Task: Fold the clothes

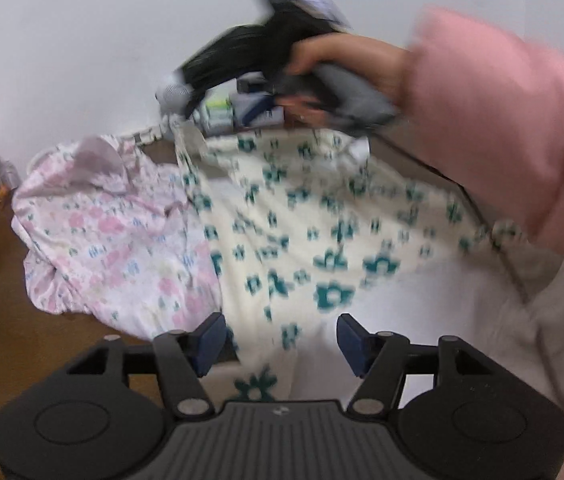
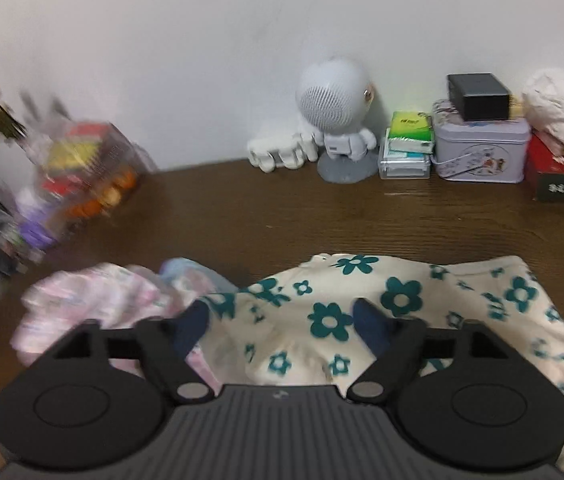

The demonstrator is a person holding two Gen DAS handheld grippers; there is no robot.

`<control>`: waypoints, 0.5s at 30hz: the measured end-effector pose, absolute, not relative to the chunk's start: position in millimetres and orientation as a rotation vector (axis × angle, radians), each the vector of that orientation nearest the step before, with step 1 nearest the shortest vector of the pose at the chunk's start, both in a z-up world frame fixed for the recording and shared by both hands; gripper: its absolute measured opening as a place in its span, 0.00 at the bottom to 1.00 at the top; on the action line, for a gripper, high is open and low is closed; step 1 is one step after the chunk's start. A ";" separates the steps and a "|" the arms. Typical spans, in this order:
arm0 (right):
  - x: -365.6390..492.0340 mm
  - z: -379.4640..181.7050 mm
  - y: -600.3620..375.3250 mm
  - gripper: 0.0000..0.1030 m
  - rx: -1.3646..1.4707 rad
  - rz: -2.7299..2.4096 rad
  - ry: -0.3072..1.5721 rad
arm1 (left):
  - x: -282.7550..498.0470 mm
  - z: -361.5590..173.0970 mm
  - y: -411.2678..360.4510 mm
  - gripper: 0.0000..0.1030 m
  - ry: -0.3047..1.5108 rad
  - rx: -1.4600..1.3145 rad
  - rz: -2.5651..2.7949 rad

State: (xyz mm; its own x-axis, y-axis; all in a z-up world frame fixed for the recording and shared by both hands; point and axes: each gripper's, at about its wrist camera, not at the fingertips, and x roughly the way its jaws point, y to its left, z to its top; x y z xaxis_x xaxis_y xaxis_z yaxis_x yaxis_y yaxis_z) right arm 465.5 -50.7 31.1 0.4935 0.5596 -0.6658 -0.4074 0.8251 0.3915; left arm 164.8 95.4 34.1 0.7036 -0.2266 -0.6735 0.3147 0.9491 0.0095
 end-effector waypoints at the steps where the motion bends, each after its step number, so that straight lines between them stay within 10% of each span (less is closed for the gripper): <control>1: 460.1 42.0 -66.2 0.81 0.205 0.594 0.868 | 169.2 40.2 95.8 0.62 0.720 0.122 -0.295; 8: 419.4 70.0 -165.4 0.85 0.070 0.452 0.851 | 229.7 49.3 72.9 0.63 0.702 0.179 -0.243; 15: 392.8 -3.3 -219.0 0.78 -0.044 0.387 1.021 | 266.9 0.2 51.8 0.41 0.840 0.247 -0.259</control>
State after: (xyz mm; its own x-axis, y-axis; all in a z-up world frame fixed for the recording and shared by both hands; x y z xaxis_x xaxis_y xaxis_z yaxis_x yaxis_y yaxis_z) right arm 392.8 -219.0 -3.3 0.4606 0.2940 -0.8375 -0.3348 0.9314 0.1428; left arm 266.9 51.8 0.2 0.6396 -0.1281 -0.7579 0.3214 0.9402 0.1123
